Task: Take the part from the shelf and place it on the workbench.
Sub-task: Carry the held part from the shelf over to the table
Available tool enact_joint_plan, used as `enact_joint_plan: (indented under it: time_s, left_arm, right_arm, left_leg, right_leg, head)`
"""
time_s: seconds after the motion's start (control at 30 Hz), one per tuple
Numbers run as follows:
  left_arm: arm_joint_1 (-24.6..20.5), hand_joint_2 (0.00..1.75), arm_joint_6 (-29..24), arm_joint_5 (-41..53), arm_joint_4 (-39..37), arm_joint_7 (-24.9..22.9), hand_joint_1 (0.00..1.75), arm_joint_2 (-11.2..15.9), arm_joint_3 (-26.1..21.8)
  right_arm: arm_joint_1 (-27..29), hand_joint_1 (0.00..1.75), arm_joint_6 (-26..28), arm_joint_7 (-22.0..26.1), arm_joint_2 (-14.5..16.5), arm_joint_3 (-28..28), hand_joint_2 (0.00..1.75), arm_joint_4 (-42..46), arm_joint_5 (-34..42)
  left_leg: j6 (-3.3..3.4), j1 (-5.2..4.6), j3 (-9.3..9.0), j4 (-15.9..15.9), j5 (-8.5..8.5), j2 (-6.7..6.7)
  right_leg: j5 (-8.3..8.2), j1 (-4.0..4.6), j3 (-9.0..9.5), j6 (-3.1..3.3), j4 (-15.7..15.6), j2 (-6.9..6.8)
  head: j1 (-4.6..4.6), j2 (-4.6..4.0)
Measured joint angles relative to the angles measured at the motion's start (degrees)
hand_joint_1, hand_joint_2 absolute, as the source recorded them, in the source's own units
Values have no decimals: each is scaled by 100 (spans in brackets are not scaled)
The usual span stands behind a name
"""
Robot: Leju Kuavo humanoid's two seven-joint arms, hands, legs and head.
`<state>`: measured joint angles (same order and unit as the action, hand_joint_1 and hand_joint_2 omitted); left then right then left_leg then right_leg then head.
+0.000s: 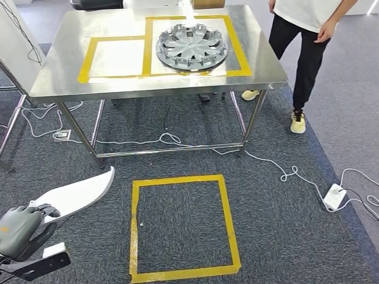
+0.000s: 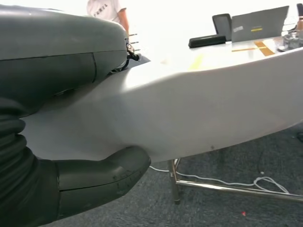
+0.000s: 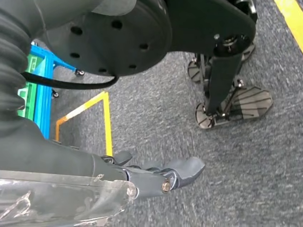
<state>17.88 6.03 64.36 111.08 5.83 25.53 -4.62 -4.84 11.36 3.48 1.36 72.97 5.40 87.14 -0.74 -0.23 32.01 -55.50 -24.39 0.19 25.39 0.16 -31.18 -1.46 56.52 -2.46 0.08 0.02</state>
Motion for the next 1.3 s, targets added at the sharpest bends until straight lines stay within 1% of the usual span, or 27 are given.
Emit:
enact_joint_plan:
  time_s: [0.1,0.17,0.23,0.27,0.33,0.37,0.4,0.43,0.47,0.53,0.57,0.6,0.63,0.67,0.73,0.77,0.8,0.9,0.93,0.97,1.0,1.07,1.1,1.13,1.23,1.27,1.3]
  left_arm:
    - [-13,175,3,-7,0,-7,175,44,7]
    - [-28,175,5,-7,0,-8,175,71,7]
    - [-44,175,8,-8,1,-10,175,97,5]
    - [-54,175,9,-8,1,-12,175,107,6]
    - [-64,175,13,-5,0,-15,175,110,17]
    - [-65,175,14,-5,0,-15,175,108,26]
    - [-65,175,16,-5,-1,-15,175,104,37]
    - [-65,175,17,-5,-1,-15,175,100,48]
    - [-65,175,17,-5,-2,-15,175,96,60]
    - [-71,175,16,-3,-2,-15,175,96,80]
    - [-77,175,16,1,-2,-15,175,100,85]
    - [-83,175,16,3,-2,-15,175,107,87]
    - [-88,175,16,5,-2,-15,175,114,88]
    - [-88,175,16,7,-2,-15,175,117,91]
    - [-93,175,16,9,-2,-15,175,128,93]
    - [-101,175,16,9,-2,-15,175,136,91]
    - [-109,175,16,10,-2,-15,175,143,89]
    - [-107,175,16,11,-2,-15,175,150,91]
    - [-101,175,16,11,-2,-15,175,150,93]
    - [-98,175,16,10,-2,-15,175,151,95]
    - [-94,175,16,10,-2,-15,175,151,95]
    - [-89,175,16,10,-2,-15,175,152,93]
    - [-88,175,16,10,-2,-15,175,154,91]
    - [-85,175,16,12,-2,-15,175,154,91]
    - [-81,175,16,20,-2,-15,175,152,89]
    - [-81,175,16,22,-2,-16,175,151,89]
    - [-85,175,16,24,-2,-16,175,147,91]
  right_arm:
    - [0,0,-5,-2,7,28,175,1,2]
    - [0,0,-8,-2,24,36,175,5,2]
    - [-1,0,-10,-3,36,38,175,9,2]
    - [-2,0,-12,-3,37,38,175,9,2]
    - [-1,0,-20,-2,36,39,175,9,2]
    - [5,0,-23,-3,36,40,175,9,2]
    - [14,0,-26,-3,37,40,175,9,2]
    - [22,0,-28,-3,38,40,175,9,2]
    - [29,0,-29,-4,38,40,175,9,2]
    - [31,0,-31,-4,47,41,175,11,2]
    - [29,0,-32,-4,58,42,175,15,2]
    - [28,0,-33,-4,67,42,175,18,2]
    - [30,0,-34,-7,76,42,175,21,2]
    - [36,0,-33,-9,75,42,175,22,2]
    - [55,0,-31,-14,72,43,175,22,2]
    - [59,0,-29,-15,72,43,175,22,2]
    - [61,0,-28,-15,72,43,175,22,2]
    - [67,0,-27,-16,72,44,175,22,2]
    - [74,0,-26,-16,72,44,175,22,2]
    - [80,0,-24,-16,72,45,175,22,2]
    - [84,0,-22,-16,72,45,175,22,2]
    - [85,0,-21,-15,75,49,175,22,2]
    - [80,0,-21,-15,78,52,175,22,2]
    - [77,0,-21,-15,81,57,175,22,2]
    - [60,0,-19,-8,78,70,175,22,2]
    - [50,0,-16,-4,76,73,175,22,2]
    - [38,0,-15,-2,74,76,175,22,2]
  left_leg:
    - [21,-14,7,-10,-11,0]
    - [116,-19,-10,46,-39,-12]
    - [217,9,-88,155,-27,-30]
    - [231,28,-127,186,-9,-38]
    - [222,55,-158,198,12,-56]
    - [199,68,-158,196,13,-70]
    - [168,86,-163,193,10,-86]
    - [124,115,-174,188,1,-105]
    - [66,154,-194,181,-14,-124]
    - [-89,236,-231,124,-68,-161]
    - [-168,261,-227,77,-102,-175]
    - [-233,272,-208,40,-139,-186]
    - [-282,276,-195,11,-167,-194]
    - [-315,285,-189,2,-180,-196]
    - [-355,300,-180,-71,-190,-162]
    - [-362,294,-92,-232,-217,-134]
    - [-357,281,74,-502,-278,-106]
    - [-319,220,836,-1520,-626,-86]
    - [-293,199,1006,-1657,-679,-85]
    - [-253,175,1082,-1617,-640,-85]
    - [-195,143,1064,-1404,-472,-84]
    - [-49,45,930,-717,142,-55]
    - [-5,-2,874,-433,378,-40]
    - [16,-33,835,-228,514,-33]
    - [41,-22,658,-64,421,-74]
    - [69,-14,578,-58,378,-82]
    - [98,-7,493,-58,336,-88]
  right_leg:
    - [-7,-19,9,-73,-20,-1]
    - [-93,-36,17,-157,33,-7]
    - [-71,-46,-26,-203,176,49]
    - [53,-49,-104,-193,331,103]
    - [448,-62,-433,-160,983,209]
    - [611,-73,-629,-167,1354,229]
    - [694,-91,-773,-190,1610,236]
    - [659,-115,-815,-221,1652,237]
    - [511,-148,-734,-251,1452,236]
    - [146,-235,-384,-361,689,283]
    - [102,-261,-258,-377,399,323]
    - [102,-274,-191,-362,255,361]
    - [174,-268,-195,-305,242,393]
    - [196,-261,-198,-203,276,386]
    - [194,-242,-143,-92,308,375]
    - [213,-227,-93,-50,306,367]
    - [238,-210,-43,-14,296,357]
    - [351,-152,93,59,268,329]
    - [405,-131,155,70,264,325]
    - [466,-112,234,75,259,320]
    - [531,-95,325,75,252,317]
    - [667,-67,475,62,230,315]
    - [741,-50,529,49,196,313]
    - [783,-33,606,36,165,311]
    - [762,-7,803,-30,147,299]
    - [751,-9,742,-56,300,295]
    - [787,-10,582,-80,600,292]
  head:
    - [-2,0]
    - [-5,0]
    - [1,-1]
    - [12,-1]
    - [33,-1]
    - [37,0]
    - [40,0]
    - [40,0]
    - [39,0]
    - [55,0]
    - [76,0]
    - [88,0]
    - [93,0]
    - [90,0]
    - [57,0]
    - [43,0]
    - [25,0]
    - [-5,0]
    - [-8,0]
    - [-11,0]
    - [-11,0]
    - [-19,-1]
    - [-19,-1]
    - [-23,-1]
    - [7,-1]
    - [20,-1]
    - [27,-2]
